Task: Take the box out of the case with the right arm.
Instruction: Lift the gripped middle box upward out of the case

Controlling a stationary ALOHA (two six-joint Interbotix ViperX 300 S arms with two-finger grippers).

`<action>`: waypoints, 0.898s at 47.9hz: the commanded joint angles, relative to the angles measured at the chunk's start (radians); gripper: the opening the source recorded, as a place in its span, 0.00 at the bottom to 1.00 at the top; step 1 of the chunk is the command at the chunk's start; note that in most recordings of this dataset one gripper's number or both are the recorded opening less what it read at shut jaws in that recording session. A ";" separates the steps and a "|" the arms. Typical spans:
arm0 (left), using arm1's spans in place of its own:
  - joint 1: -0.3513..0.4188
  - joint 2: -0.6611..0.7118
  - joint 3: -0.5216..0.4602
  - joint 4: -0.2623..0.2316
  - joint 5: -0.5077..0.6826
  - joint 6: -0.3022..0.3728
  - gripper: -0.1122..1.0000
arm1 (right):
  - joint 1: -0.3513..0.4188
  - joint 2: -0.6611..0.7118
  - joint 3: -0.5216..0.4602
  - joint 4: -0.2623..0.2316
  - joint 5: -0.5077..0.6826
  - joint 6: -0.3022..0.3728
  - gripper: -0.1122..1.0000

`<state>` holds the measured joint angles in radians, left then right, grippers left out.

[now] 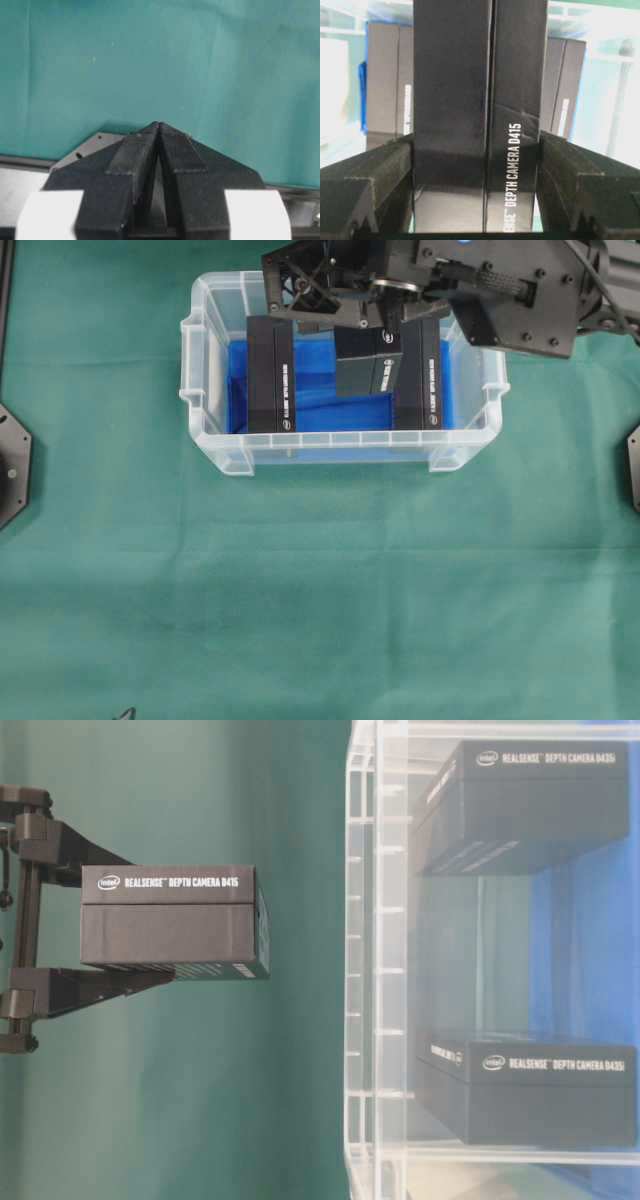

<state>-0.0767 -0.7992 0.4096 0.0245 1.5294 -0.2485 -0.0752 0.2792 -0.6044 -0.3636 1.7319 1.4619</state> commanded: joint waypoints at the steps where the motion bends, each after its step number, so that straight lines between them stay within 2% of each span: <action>1: -0.002 0.005 -0.018 0.003 -0.003 -0.002 0.10 | 0.005 -0.052 -0.026 -0.008 -0.003 -0.003 0.70; 36: -0.002 0.003 -0.018 0.002 -0.003 -0.002 0.10 | 0.015 -0.052 -0.026 -0.009 0.002 0.000 0.70; 43: -0.002 0.003 -0.018 0.003 -0.005 -0.002 0.10 | 0.038 -0.052 -0.026 -0.009 0.002 0.035 0.70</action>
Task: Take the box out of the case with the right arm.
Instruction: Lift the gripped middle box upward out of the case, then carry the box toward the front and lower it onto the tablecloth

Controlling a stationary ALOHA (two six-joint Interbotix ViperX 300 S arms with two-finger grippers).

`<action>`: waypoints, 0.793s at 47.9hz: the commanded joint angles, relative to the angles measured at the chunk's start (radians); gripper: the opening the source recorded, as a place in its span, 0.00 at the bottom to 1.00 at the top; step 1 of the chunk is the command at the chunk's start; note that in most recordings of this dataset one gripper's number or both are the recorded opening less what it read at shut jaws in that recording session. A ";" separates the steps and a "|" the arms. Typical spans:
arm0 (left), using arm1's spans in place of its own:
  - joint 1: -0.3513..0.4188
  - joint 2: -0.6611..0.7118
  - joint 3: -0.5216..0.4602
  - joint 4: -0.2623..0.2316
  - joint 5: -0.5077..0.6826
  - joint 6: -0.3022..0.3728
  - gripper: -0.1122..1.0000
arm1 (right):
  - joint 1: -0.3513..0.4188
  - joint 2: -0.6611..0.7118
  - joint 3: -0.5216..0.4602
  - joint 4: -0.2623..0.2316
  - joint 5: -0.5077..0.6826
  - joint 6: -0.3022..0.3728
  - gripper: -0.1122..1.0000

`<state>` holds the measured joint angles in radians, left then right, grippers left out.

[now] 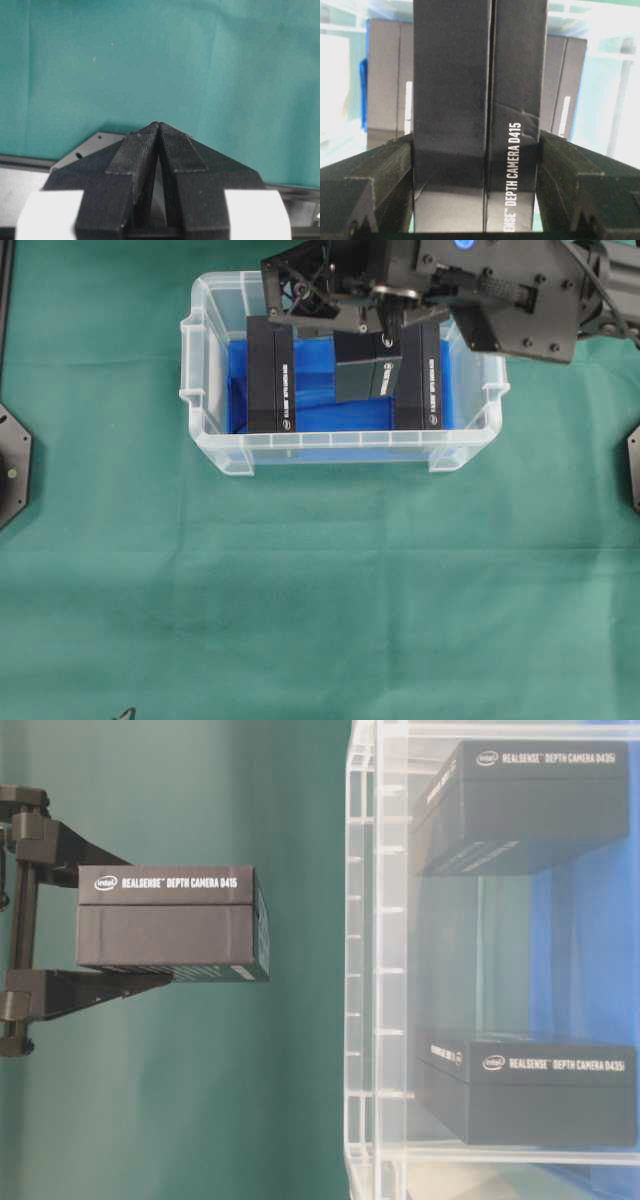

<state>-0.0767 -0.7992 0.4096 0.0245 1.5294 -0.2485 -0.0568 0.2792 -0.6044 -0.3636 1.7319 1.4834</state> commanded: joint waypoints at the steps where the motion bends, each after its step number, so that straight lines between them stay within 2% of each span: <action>1: -0.002 0.003 -0.018 0.003 -0.003 -0.002 0.10 | 0.025 -0.052 -0.026 -0.009 0.002 0.020 0.70; 10: -0.002 0.005 -0.018 0.003 -0.003 0.000 0.10 | 0.095 -0.048 -0.026 -0.025 0.038 0.094 0.70; 38: -0.002 0.003 -0.020 0.003 0.018 0.003 0.10 | 0.383 -0.040 -0.026 -0.037 0.078 0.431 0.70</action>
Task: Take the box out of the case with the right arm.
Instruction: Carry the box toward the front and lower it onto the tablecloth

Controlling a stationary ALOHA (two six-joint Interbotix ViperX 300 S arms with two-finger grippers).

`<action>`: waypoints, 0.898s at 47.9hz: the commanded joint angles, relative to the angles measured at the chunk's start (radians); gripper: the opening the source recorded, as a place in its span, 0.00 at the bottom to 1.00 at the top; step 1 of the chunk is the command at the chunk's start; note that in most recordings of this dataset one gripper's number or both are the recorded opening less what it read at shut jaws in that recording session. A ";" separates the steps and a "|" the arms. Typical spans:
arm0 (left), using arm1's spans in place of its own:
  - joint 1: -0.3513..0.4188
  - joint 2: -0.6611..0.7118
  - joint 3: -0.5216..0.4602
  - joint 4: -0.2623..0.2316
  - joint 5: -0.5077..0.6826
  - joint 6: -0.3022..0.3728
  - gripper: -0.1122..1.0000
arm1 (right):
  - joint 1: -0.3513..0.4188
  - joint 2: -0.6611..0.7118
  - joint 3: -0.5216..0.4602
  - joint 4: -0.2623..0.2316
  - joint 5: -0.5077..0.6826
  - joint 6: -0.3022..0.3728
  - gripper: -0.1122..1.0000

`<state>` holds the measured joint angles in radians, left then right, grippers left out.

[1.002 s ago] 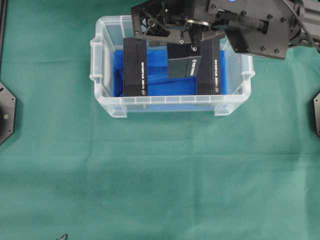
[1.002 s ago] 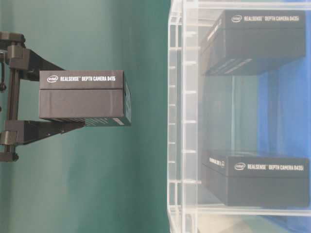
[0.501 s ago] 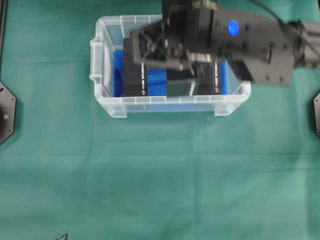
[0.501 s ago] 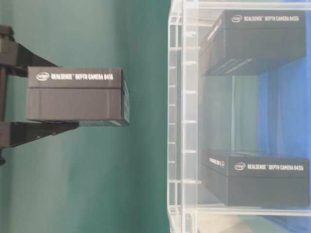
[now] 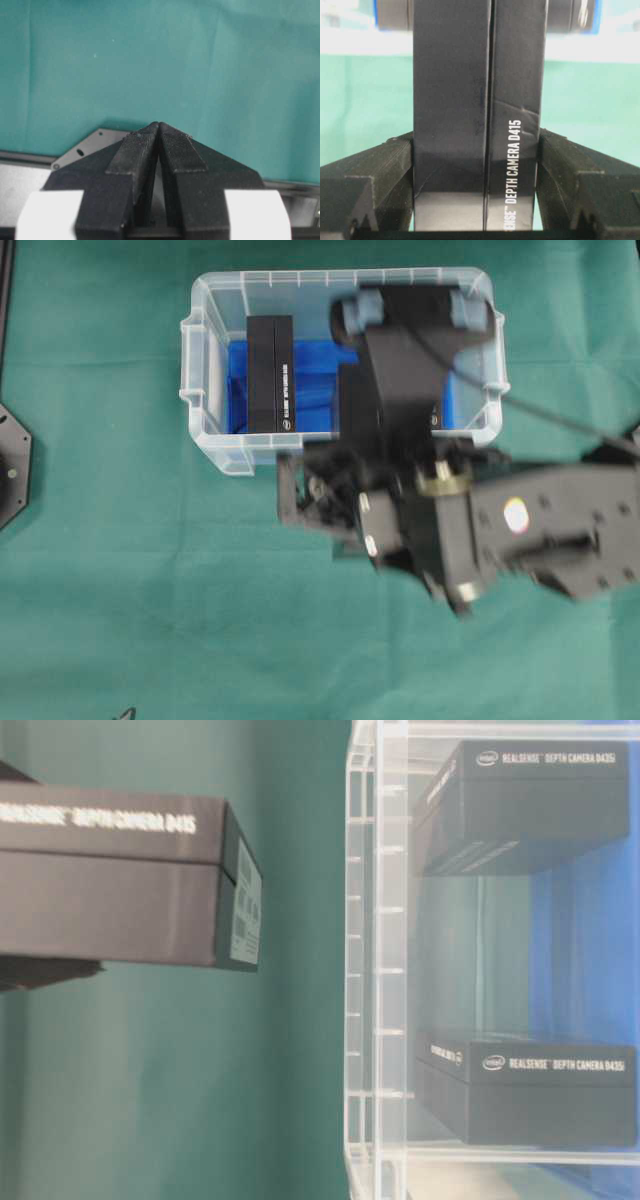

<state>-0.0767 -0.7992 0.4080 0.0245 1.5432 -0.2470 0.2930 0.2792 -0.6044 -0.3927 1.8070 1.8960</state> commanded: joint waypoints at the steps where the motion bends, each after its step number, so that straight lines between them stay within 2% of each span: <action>1: -0.002 0.003 -0.017 0.003 0.006 0.002 0.10 | 0.041 -0.040 -0.026 -0.006 0.005 0.026 0.70; 9: -0.002 0.002 -0.017 0.003 0.008 0.002 0.10 | 0.089 -0.040 -0.028 0.003 0.011 0.072 0.70; 30: -0.002 0.003 -0.017 0.003 0.008 0.002 0.10 | 0.092 -0.028 -0.026 0.006 0.032 0.071 0.70; 43: -0.002 0.003 -0.017 0.003 0.008 0.002 0.10 | 0.089 -0.003 -0.017 0.028 0.035 0.075 0.70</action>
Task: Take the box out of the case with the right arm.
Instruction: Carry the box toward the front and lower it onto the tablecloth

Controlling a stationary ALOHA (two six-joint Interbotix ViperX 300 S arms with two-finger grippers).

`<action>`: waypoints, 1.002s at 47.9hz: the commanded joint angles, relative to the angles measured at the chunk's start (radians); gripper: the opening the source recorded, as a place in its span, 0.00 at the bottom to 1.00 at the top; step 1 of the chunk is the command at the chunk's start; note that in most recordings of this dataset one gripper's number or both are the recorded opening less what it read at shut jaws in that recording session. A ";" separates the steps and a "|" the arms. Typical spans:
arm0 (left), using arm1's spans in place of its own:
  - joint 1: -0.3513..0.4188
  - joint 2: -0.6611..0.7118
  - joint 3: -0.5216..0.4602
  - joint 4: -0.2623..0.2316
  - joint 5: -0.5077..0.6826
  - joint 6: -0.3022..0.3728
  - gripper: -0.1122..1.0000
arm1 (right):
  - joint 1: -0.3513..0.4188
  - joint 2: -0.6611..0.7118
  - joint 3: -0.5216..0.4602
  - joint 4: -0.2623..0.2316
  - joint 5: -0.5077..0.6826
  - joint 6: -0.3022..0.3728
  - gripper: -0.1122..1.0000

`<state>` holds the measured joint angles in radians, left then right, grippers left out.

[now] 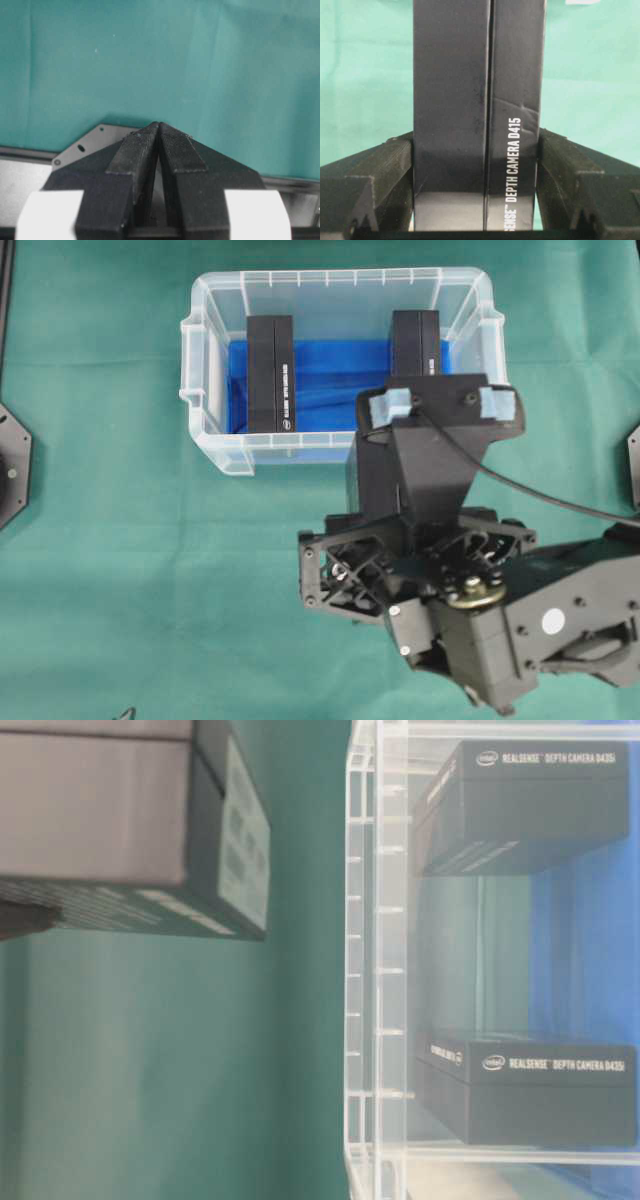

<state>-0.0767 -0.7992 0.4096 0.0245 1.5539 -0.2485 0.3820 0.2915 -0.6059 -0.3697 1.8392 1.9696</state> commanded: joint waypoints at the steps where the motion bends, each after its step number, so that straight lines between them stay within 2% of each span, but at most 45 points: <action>1: -0.002 0.003 -0.018 0.003 -0.003 0.003 0.10 | -0.002 -0.012 -0.012 0.008 0.002 0.002 0.70; 9: -0.002 0.003 -0.018 0.003 -0.003 0.003 0.10 | -0.012 0.020 0.034 0.031 -0.040 0.009 0.70; 20: -0.002 0.003 -0.017 0.003 -0.003 0.002 0.10 | -0.028 0.046 0.150 0.048 -0.166 0.015 0.70; 25: -0.002 0.003 -0.017 0.003 -0.003 0.002 0.10 | -0.032 0.044 0.218 0.071 -0.221 0.038 0.70; 35: -0.002 0.003 -0.017 0.003 -0.003 0.000 0.10 | -0.038 0.044 0.350 0.091 -0.397 0.054 0.70; 39: -0.002 0.003 -0.017 0.003 -0.005 -0.002 0.10 | -0.038 0.044 0.408 0.091 -0.474 0.094 0.70; 48: -0.002 0.005 -0.017 0.003 -0.003 -0.002 0.10 | -0.038 0.044 0.503 0.091 -0.558 0.161 0.70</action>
<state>-0.0752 -0.8007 0.4080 0.0245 1.5539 -0.2485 0.3467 0.3636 -0.1135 -0.2761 1.3054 2.1230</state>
